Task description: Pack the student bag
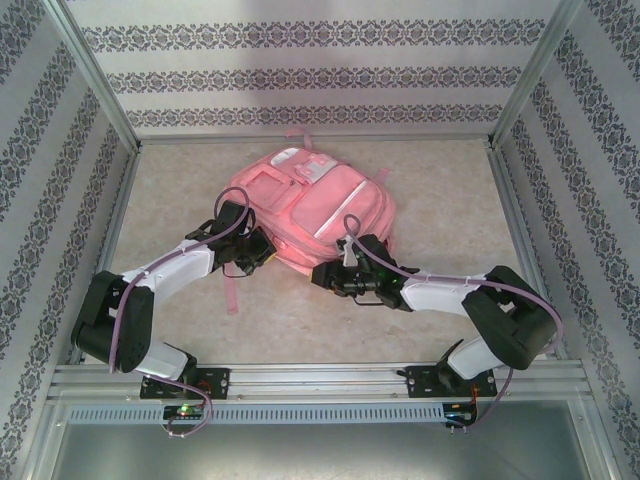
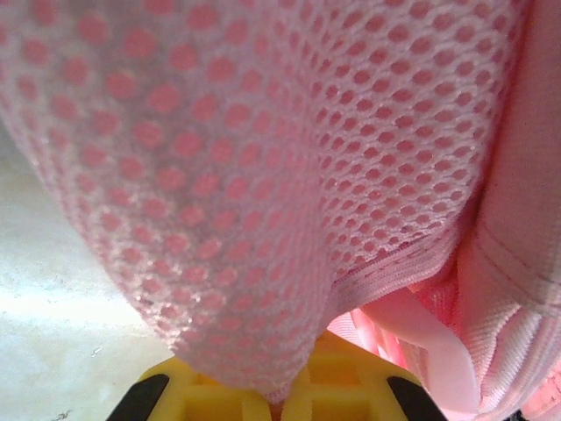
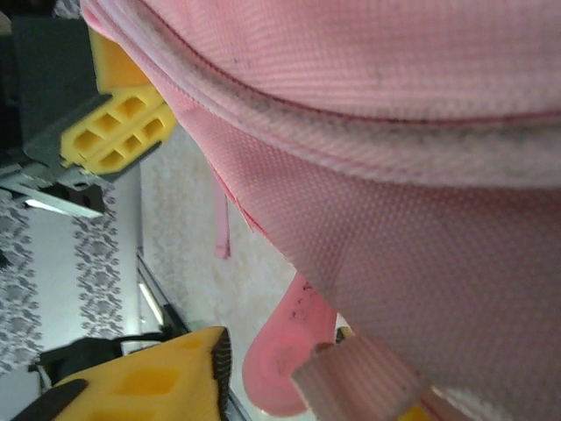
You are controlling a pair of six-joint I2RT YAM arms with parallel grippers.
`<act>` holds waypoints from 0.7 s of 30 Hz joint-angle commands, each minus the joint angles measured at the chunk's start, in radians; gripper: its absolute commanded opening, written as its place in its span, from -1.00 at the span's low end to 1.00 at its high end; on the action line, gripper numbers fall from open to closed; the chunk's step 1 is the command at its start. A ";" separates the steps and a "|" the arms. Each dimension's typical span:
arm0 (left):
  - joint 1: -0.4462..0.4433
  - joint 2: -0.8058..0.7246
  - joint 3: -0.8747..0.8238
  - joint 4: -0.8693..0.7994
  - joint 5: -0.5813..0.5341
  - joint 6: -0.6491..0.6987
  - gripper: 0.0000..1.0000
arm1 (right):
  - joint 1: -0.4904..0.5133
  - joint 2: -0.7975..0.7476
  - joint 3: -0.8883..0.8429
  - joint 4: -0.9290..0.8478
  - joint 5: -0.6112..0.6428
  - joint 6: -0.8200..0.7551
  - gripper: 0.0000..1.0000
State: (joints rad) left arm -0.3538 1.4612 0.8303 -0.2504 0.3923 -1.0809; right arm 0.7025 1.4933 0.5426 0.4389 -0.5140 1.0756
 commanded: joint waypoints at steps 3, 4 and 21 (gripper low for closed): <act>-0.012 -0.012 -0.009 0.000 0.011 0.001 -0.91 | -0.050 0.015 -0.059 0.133 0.007 0.119 -0.69; -0.012 -0.009 -0.009 0.002 0.011 0.001 -0.92 | -0.053 0.016 -0.063 0.143 0.002 0.122 -0.79; -0.010 0.025 0.012 0.014 0.003 -0.017 -0.98 | -0.060 -0.266 -0.243 -0.052 0.141 -0.060 -1.00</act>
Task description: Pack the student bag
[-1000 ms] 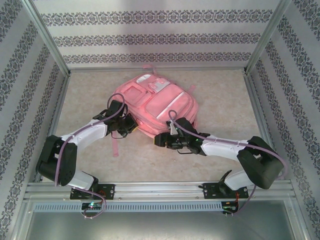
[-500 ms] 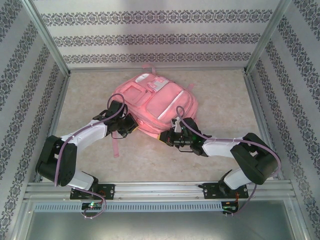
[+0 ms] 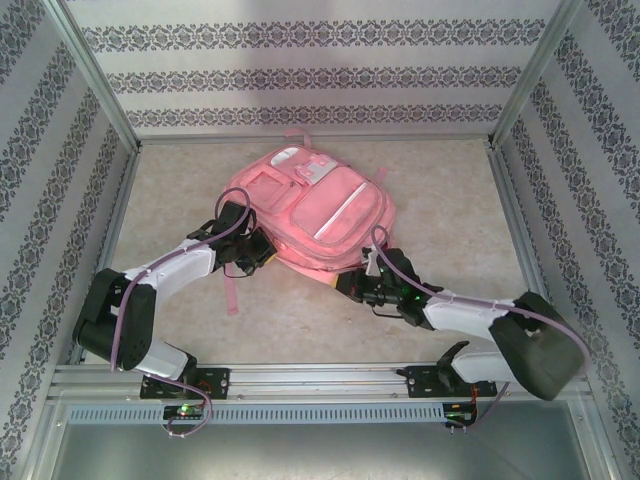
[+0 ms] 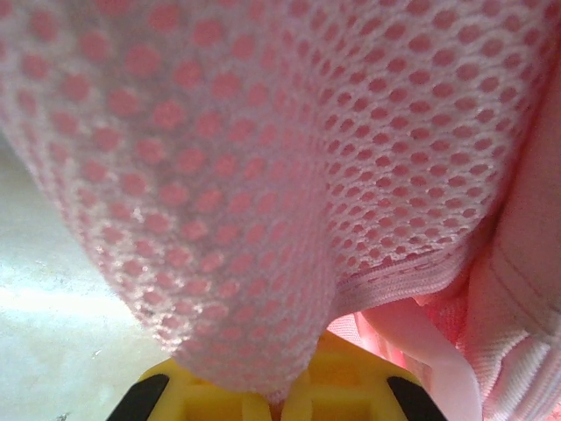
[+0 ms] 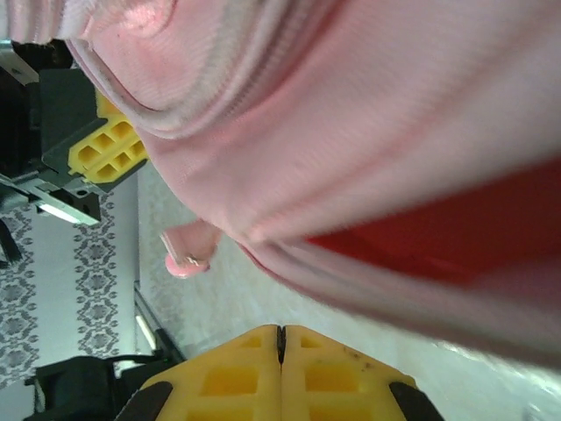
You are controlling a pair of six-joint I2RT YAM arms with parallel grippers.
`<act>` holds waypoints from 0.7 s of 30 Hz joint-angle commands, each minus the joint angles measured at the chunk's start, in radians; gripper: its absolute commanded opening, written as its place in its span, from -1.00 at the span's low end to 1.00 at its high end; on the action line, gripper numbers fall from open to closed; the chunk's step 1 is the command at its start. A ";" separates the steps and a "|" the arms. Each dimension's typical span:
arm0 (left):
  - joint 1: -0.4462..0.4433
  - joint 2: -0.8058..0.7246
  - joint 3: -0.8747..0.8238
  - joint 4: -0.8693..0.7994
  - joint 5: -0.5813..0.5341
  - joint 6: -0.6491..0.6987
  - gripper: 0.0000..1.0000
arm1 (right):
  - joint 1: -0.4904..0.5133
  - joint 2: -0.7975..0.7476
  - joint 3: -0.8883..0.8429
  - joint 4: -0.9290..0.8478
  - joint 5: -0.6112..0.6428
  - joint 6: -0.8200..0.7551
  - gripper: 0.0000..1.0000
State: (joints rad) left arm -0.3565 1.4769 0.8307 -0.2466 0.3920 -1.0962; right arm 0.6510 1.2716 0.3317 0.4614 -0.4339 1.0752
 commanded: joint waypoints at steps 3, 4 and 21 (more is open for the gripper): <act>-0.008 0.013 0.013 0.009 0.003 -0.001 -0.99 | -0.017 -0.074 -0.033 -0.130 0.071 -0.095 -1.00; -0.008 0.014 0.013 0.010 0.005 -0.001 -0.99 | -0.018 -0.079 -0.027 -0.145 0.071 -0.105 -1.00; -0.070 0.022 -0.015 -0.011 0.098 0.071 -0.33 | -0.033 -0.053 0.020 -0.025 -0.005 0.035 -0.14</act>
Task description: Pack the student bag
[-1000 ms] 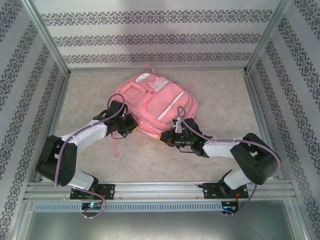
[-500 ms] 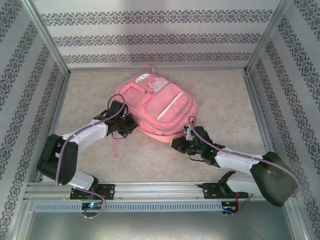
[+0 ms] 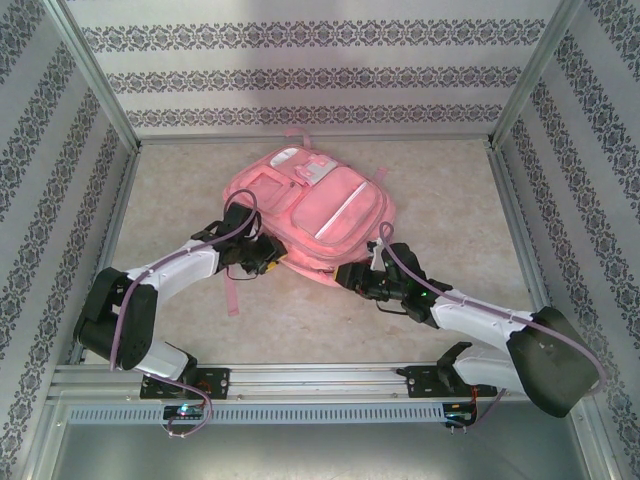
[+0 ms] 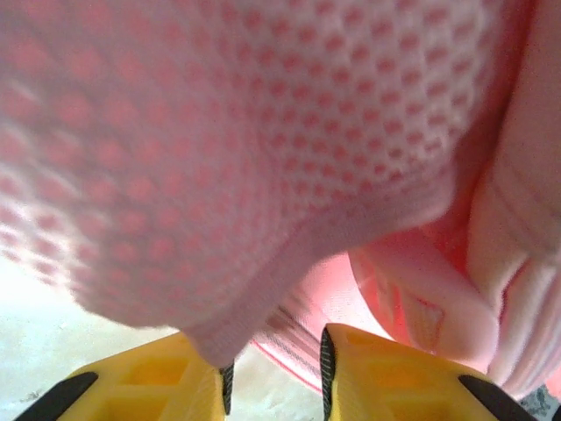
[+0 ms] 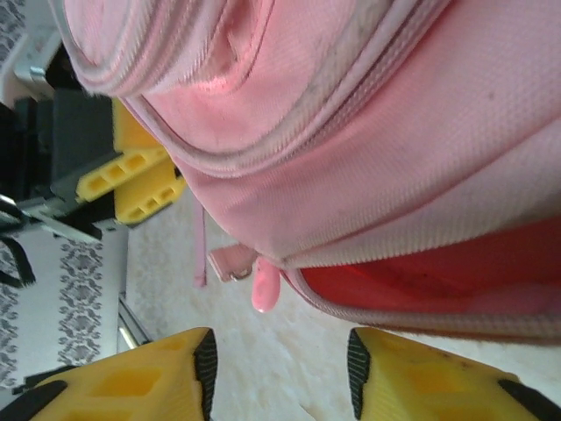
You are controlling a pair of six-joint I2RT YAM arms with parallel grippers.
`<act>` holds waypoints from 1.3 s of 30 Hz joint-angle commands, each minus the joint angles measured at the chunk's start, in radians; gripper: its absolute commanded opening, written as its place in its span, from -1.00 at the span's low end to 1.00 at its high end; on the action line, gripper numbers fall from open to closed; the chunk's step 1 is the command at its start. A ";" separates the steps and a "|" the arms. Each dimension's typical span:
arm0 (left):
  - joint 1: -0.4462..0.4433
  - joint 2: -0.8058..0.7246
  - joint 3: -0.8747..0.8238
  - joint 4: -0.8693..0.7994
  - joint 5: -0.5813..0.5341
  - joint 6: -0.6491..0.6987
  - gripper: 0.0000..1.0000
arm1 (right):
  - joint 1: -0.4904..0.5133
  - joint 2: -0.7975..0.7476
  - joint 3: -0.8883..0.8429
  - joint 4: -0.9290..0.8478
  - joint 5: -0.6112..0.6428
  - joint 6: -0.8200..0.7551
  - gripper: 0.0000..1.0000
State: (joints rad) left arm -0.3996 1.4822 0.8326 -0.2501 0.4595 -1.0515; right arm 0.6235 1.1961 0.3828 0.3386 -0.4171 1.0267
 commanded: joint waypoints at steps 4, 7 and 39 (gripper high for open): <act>-0.051 0.017 -0.030 0.010 0.027 0.012 -0.31 | -0.005 0.074 -0.067 0.163 -0.044 0.139 -0.13; -0.056 0.025 -0.026 0.011 0.025 0.008 -0.32 | -0.004 0.123 -0.063 0.215 -0.068 0.167 -0.13; -0.229 0.248 0.170 0.114 0.048 -0.048 -0.58 | 0.079 -0.578 -0.237 -0.397 0.431 0.238 -0.23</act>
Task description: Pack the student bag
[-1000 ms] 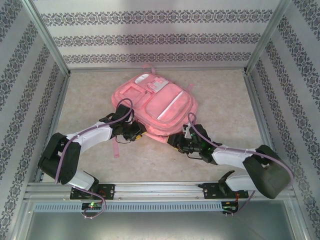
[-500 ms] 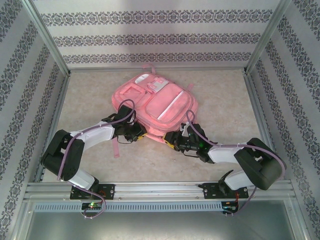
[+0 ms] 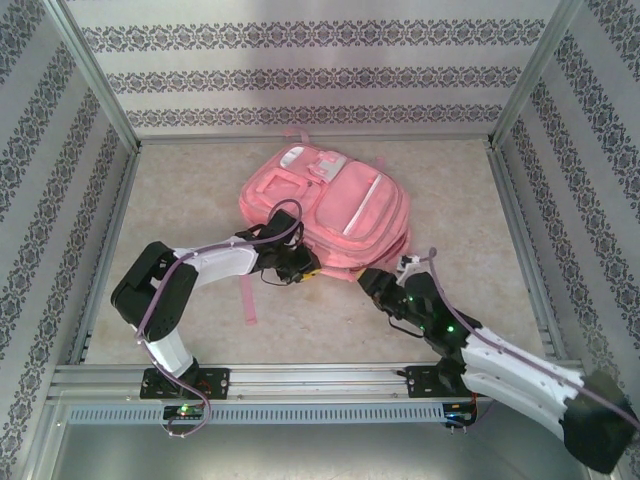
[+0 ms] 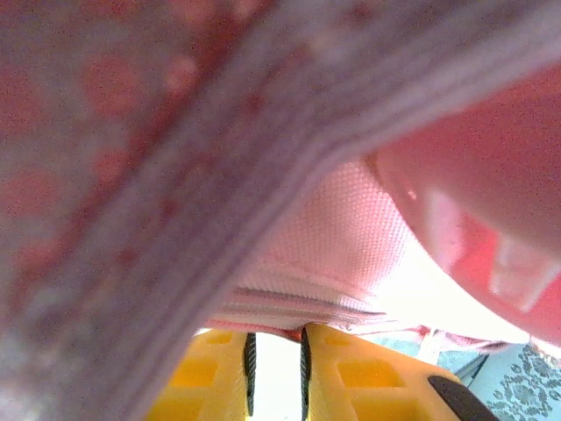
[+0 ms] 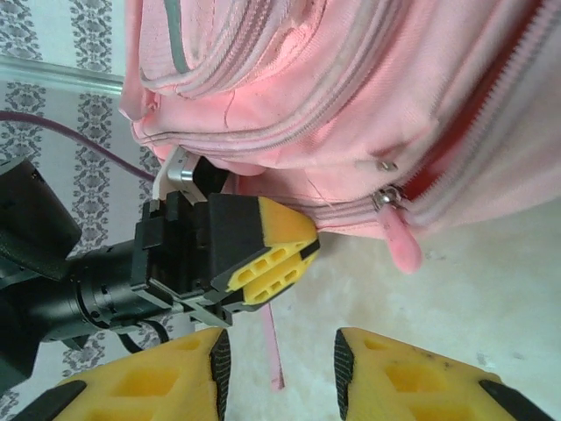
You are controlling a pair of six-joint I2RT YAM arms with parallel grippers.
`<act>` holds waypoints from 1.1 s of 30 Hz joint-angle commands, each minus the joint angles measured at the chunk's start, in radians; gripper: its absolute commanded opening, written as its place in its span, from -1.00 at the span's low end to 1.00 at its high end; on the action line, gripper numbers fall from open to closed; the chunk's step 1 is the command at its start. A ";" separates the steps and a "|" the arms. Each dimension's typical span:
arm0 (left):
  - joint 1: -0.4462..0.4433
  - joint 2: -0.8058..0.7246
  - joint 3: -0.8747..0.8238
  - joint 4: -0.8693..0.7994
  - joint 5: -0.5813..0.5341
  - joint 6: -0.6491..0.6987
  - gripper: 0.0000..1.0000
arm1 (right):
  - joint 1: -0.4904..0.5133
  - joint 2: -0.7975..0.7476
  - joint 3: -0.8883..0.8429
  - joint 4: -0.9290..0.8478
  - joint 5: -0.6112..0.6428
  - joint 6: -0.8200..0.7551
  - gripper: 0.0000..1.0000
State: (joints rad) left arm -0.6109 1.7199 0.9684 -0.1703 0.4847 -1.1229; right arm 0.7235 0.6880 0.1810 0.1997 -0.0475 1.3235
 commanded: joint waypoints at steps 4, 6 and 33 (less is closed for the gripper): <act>-0.017 0.001 0.051 0.002 0.021 0.042 -0.58 | -0.097 -0.162 -0.073 -0.299 -0.067 -0.089 -0.16; -0.017 0.000 0.046 0.002 0.019 0.043 -0.58 | -0.121 -0.162 -0.073 -0.293 -0.100 -0.095 -0.15; -0.017 0.026 0.046 0.024 0.029 0.037 -0.62 | -0.136 0.545 0.087 0.388 -0.196 0.019 -0.22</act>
State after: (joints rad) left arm -0.6159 1.7309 0.9920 -0.1711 0.4946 -1.1179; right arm 0.5907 1.2098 0.2470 0.5144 -0.2337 1.3273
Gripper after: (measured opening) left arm 0.194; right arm 0.395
